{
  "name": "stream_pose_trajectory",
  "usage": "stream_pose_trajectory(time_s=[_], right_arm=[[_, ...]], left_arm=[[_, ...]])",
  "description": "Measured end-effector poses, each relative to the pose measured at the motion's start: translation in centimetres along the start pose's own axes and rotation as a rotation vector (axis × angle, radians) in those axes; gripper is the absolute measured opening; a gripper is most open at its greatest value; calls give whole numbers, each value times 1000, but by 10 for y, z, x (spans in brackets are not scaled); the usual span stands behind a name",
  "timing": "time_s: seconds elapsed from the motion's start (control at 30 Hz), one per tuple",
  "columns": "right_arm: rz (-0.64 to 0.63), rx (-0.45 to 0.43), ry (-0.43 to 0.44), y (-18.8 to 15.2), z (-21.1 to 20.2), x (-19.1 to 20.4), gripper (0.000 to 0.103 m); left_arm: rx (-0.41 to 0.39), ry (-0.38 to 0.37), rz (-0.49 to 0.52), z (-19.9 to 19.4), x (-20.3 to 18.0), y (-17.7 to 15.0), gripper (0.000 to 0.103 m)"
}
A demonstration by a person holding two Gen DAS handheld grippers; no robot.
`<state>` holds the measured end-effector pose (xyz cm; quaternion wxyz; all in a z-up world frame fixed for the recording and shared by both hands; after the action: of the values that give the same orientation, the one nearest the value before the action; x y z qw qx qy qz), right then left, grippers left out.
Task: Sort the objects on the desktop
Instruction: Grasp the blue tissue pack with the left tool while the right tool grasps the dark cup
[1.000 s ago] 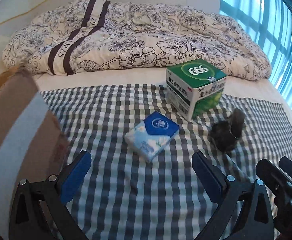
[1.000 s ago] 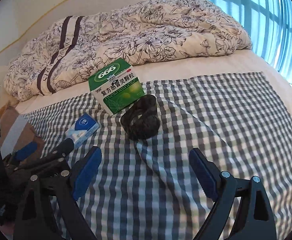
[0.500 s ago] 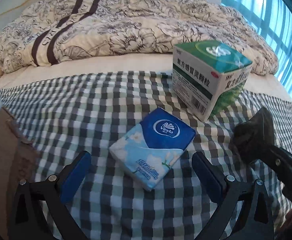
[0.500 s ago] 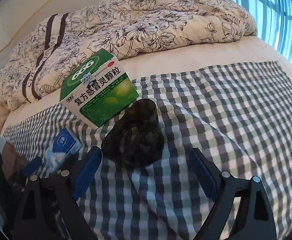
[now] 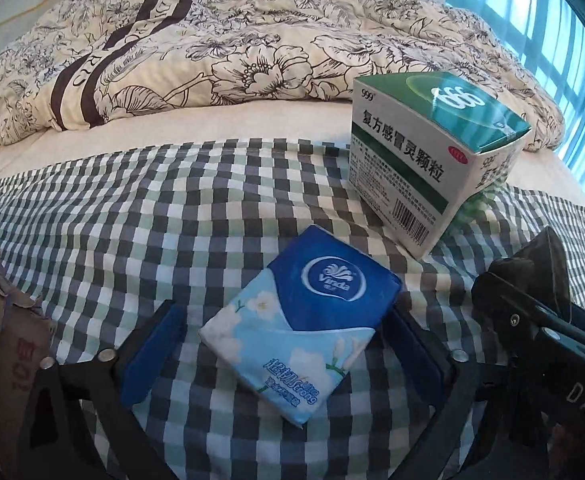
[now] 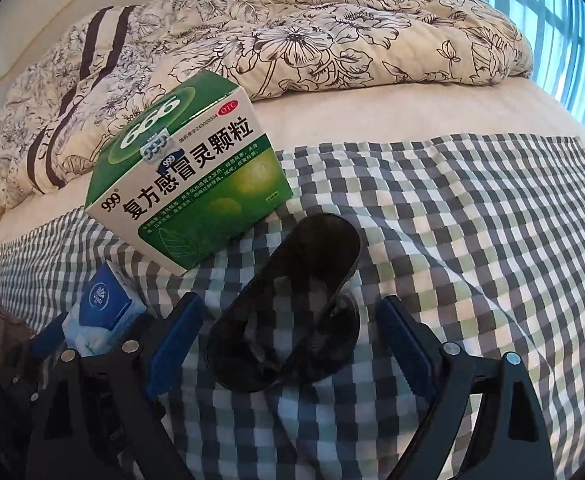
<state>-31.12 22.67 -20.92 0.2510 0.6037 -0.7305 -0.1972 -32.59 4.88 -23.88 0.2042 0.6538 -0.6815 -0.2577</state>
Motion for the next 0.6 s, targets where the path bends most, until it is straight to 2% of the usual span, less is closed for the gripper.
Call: stream_pose_trajectory(time_s=[0.07, 0.1, 0.37, 0.6], right_arm=[[-14, 0, -15, -1, -1, -1, 78], [-13, 0, -17, -1, -2, -3, 62], [-40, 13, 16, -12, -19, -9, 62], [-21, 1, 19, -19, -50, -17, 63]], left_arm=[[-16, -6, 7, -3, -1, 1, 77], [-23, -7, 13, -5, -3, 1, 75], [-13, 0, 23, -18, -5, -3, 71], [-13, 31, 15, -50, -10, -9, 71]])
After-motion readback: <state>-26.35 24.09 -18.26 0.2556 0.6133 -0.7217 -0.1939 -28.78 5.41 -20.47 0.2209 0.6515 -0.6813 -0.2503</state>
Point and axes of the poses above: each gripper's, at about its wrist camera, not at the fingertips, and z roughly the way its jaws point, x to its left, y to its top, the point moved 3 cm from there along z, roughly the way its jaws point
